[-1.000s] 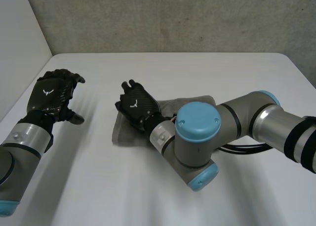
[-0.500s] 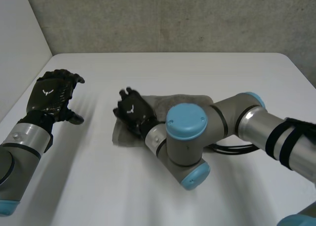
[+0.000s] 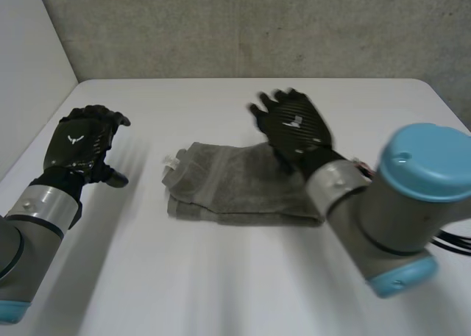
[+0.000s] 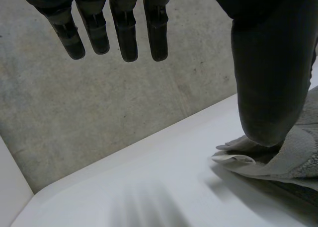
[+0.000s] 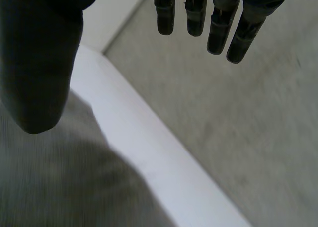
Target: Fold the towel.
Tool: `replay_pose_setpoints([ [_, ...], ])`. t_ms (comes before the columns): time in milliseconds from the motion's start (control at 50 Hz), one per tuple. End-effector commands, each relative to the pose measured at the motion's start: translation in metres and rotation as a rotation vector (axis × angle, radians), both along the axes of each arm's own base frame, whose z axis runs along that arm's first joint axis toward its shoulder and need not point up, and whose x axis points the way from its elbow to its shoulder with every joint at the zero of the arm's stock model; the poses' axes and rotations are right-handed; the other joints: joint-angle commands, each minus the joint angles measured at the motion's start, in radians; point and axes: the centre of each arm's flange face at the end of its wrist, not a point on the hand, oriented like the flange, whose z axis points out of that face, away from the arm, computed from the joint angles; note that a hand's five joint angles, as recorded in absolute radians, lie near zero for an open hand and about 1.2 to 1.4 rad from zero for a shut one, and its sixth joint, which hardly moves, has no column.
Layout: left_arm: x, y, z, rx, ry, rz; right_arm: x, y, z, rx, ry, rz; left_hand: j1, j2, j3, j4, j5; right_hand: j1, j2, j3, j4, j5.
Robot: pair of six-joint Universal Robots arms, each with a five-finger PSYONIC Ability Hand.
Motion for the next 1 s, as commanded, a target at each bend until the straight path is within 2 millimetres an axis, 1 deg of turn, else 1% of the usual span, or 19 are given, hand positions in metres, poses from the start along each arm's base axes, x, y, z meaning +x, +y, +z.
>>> replay_pose_setpoints([
  [20, -0.014, 0.007, 0.003, -0.012, -0.005, -0.055, -0.056, -0.015, -0.039, 0.169, 0.078, -0.15, -0.097, -0.048, -0.045, -0.056, -0.008, 0.083, 0.065, -0.033, -0.053, 0.079],
  [40, -0.02, 0.009, 0.003, -0.015, -0.005, -0.073, -0.056, -0.015, -0.039, 0.169, 0.078, -0.15, -0.094, -0.045, -0.045, -0.056, -0.005, 0.084, 0.067, -0.033, -0.053, 0.08],
  [80, -0.027, 0.012, 0.002, -0.013, -0.007, -0.095, -0.064, -0.013, -0.056, 0.241, 0.093, -0.146, -0.094, -0.045, -0.045, -0.056, -0.005, 0.169, 0.151, -0.033, -0.053, 0.165],
  [120, -0.042, 0.019, -0.004, 0.003, -0.01, -0.144, -0.064, -0.012, -0.065, 0.269, 0.097, -0.124, -0.094, -0.045, -0.045, -0.056, -0.005, 0.175, 0.158, -0.033, -0.053, 0.171],
  [180, -0.051, 0.024, -0.007, 0.01, -0.014, -0.174, -0.061, -0.012, -0.074, 0.295, 0.1, -0.084, -0.094, -0.045, -0.045, -0.056, -0.005, 0.234, 0.216, -0.033, -0.053, 0.23],
  [300, -0.053, 0.026, -0.011, 0.022, -0.017, -0.176, -0.06, -0.016, -0.093, 0.331, 0.114, -0.075, -0.091, -0.042, -0.045, -0.056, -0.002, 0.287, 0.269, -0.033, -0.053, 0.283],
  [440, -0.049, 0.024, -0.015, 0.034, -0.019, -0.147, -0.06, -0.015, -0.098, 0.349, 0.111, -0.073, -0.091, -0.042, -0.045, -0.056, -0.002, 0.38, 0.363, -0.033, -0.053, 0.377],
  [480, -0.049, 0.024, -0.016, 0.039, -0.02, -0.147, -0.06, -0.016, -0.097, 0.353, 0.101, -0.075, -0.091, -0.042, -0.045, -0.056, -0.002, 0.41, 0.393, -0.033, -0.053, 0.406],
  [520, -0.049, 0.024, -0.019, 0.046, -0.022, -0.149, -0.059, -0.017, -0.096, 0.367, 0.075, -0.079, -0.091, -0.042, -0.045, -0.056, -0.002, 0.632, 0.614, -0.033, -0.053, 0.628],
  [540, -0.049, 0.024, -0.022, 0.056, -0.025, -0.149, -0.059, -0.017, -0.096, 0.367, 0.075, -0.079, -0.088, -0.039, -0.045, -0.056, 0.001, 0.633, 0.616, -0.033, -0.053, 0.629],
  [580, -0.049, 0.024, -0.025, 0.066, -0.029, -0.15, -0.06, -0.019, -0.096, 0.358, 0.067, -0.084, -0.088, -0.039, -0.045, -0.056, 0.001, 0.928, 0.911, -0.033, -0.053, 0.925],
  [600, -0.05, 0.024, -0.028, 0.073, -0.031, -0.153, -0.06, -0.019, -0.096, 0.358, 0.067, -0.084, -0.091, -0.042, -0.045, -0.056, -0.002, 0.93, 0.912, -0.033, -0.053, 0.926],
  [620, -0.05, 0.025, -0.029, 0.076, -0.032, -0.153, -0.061, -0.022, -0.095, 0.35, 0.066, -0.087, -0.091, -0.042, -0.045, -0.056, -0.002, 1.09, 1.072, -0.033, -0.053, 1.086],
  [660, -0.05, 0.025, -0.029, 0.079, -0.033, -0.152, -0.066, -0.026, -0.092, 0.341, 0.063, -0.101, -0.091, -0.042, -0.045, -0.056, -0.002, 1.163, 1.145, -0.033, -0.053, 1.159],
  [740, -0.048, 0.025, -0.03, 0.084, -0.034, -0.147, -0.079, -0.035, -0.086, 0.33, 0.063, -0.14, -0.094, -0.045, -0.045, -0.056, -0.005, 1.164, 1.146, -0.033, -0.053, 1.16],
  [800, -0.047, 0.025, -0.031, 0.088, -0.035, -0.143, -0.101, -0.047, -0.072, 0.253, 0.123, -0.163, -0.094, -0.045, -0.045, -0.056, -0.005, 1.164, 1.146, -0.033, -0.053, 1.16],
  [860, -0.045, 0.025, -0.031, 0.088, -0.035, -0.135, -0.11, -0.054, -0.059, 0.191, 0.18, -0.171, -0.094, -0.045, -0.045, -0.056, -0.005, 1.164, 1.146, -0.033, -0.053, 1.16],
  [920, -0.044, 0.024, -0.03, 0.087, -0.034, -0.129, -0.112, -0.056, -0.051, 0.161, 0.207, -0.171, -0.097, -0.048, -0.045, -0.056, -0.008, 1.164, 1.146, -0.033, -0.053, 1.16],
  [1000, -0.044, 0.024, -0.03, 0.084, -0.034, -0.129, -0.106, -0.059, -0.028, 0.064, 0.246, -0.146, -0.097, -0.048, -0.045, -0.056, -0.008, 1.164, 1.146, -0.033, -0.053, 1.16],
])
